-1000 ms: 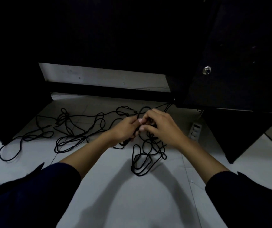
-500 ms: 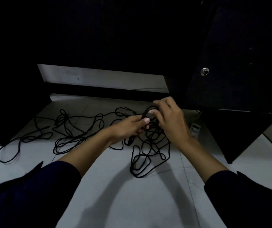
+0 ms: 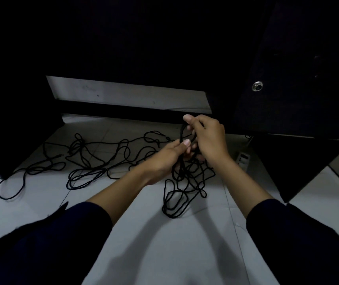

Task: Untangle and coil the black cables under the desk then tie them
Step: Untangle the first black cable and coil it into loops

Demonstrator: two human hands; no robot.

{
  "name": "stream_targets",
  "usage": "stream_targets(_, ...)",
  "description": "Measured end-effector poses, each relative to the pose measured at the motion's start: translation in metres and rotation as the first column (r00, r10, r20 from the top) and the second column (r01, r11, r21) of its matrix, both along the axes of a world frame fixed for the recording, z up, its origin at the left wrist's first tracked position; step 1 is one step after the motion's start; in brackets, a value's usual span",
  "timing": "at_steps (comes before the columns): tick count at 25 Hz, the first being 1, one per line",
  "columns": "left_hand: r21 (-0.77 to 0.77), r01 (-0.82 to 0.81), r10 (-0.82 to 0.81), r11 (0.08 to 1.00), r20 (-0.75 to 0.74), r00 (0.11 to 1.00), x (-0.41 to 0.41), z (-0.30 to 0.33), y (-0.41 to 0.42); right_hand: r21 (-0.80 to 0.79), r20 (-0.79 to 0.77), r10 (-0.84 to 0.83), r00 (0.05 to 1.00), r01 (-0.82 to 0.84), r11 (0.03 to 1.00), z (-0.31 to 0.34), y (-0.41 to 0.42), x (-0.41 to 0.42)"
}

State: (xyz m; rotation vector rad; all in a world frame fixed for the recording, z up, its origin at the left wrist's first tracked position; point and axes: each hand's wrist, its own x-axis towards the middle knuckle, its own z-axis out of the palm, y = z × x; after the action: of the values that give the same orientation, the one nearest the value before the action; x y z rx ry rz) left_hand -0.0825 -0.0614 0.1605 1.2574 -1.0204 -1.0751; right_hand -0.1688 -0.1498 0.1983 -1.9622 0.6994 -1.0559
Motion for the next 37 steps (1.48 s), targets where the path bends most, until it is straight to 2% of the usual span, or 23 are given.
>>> stream_targets(5,-0.039,-0.040,0.040,0.998,0.006,0.999,-0.008,0.001,0.004,-0.035,-0.067,-0.010,0.998,0.008,0.999,-0.001,-0.007,0.002)
stream_targets(9,-0.002,0.035,-0.035,0.999,0.048,0.998,-0.005,0.011,0.011,-0.003,-0.056,-0.008,0.998,0.007,1.000,-0.002,-0.008,-0.001)
stream_targets(12,-0.022,-0.016,0.017,1.000,0.075,0.997,-0.005,0.015,0.013,0.180,0.035,0.044,0.998,-0.050,0.982,-0.004,-0.003,-0.003)
stream_targets(14,-0.080,-0.084,0.088,0.993,0.046,0.995,-0.006,0.015,0.012,0.359,0.059,0.155,0.986,-0.166,0.918,-0.011,0.007,-0.004)
stream_targets(16,-0.118,-0.162,0.169,0.980,0.053,0.984,-0.004,0.015,0.009,0.476,0.001,0.296,0.955,-0.261,0.840,-0.027,0.019,-0.009)
stream_targets(19,-0.132,-0.257,0.268,0.957,0.069,0.961,0.004,0.018,0.007,0.547,-0.108,0.445,0.889,-0.321,0.773,-0.051,0.025,-0.022)
stream_targets(25,-0.068,-0.300,0.302,0.951,0.028,0.953,0.020,0.018,0.012,0.392,-0.272,0.509,0.816,-0.390,0.834,-0.062,0.007,-0.045)
stream_targets(26,-0.056,-0.299,0.301,0.953,0.047,0.952,0.021,0.017,0.013,0.313,-0.349,0.507,0.788,-0.411,0.856,-0.058,0.005,-0.047)
stream_targets(28,-0.043,-0.293,0.296,0.955,0.100,0.950,0.021,0.016,0.014,0.049,-0.567,0.415,0.712,-0.473,0.879,-0.046,0.000,-0.047)
stream_targets(30,-0.039,-0.276,0.279,0.960,0.116,0.953,0.021,0.017,0.014,-0.174,-0.670,0.304,0.677,-0.541,0.823,-0.034,-0.001,-0.045)
stream_targets(34,-0.015,-0.237,0.236,0.971,0.175,0.956,0.015,0.019,0.013,-0.412,-0.637,0.177,0.750,-0.525,0.745,-0.018,0.007,-0.037)
stream_targets(37,0.000,-0.237,0.229,0.972,0.249,0.941,0.015,0.019,0.013,-0.441,-0.576,0.154,0.803,-0.464,0.768,-0.014,0.011,-0.033)
